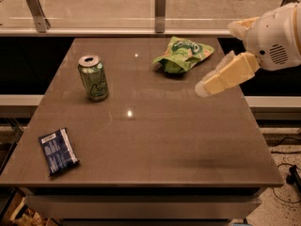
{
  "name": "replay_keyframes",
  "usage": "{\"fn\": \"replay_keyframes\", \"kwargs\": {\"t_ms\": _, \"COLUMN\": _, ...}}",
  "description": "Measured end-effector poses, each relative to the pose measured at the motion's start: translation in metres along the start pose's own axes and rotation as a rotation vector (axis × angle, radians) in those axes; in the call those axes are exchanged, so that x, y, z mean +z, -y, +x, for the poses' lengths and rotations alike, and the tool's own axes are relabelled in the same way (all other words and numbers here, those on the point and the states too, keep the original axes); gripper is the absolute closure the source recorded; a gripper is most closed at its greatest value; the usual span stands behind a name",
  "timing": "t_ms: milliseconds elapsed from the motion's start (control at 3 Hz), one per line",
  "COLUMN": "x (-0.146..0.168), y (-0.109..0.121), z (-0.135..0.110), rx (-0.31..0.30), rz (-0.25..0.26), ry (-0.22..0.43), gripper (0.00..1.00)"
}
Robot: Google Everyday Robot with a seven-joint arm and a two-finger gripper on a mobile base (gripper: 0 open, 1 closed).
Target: Pick green can
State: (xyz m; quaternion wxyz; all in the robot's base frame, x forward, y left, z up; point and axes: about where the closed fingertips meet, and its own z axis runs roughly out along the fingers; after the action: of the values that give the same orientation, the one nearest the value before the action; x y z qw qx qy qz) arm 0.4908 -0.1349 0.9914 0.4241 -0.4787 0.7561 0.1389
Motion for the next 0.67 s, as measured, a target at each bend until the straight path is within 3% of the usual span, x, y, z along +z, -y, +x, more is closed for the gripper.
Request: {"fn": "replay_keyframes", "kwargs": {"t_ms": 667, "x": 0.037, "y": -0.005, "z": -0.021, "rx": 0.004, "rz": -0.008, "ry": 0.126, "gripper": 0.0}}
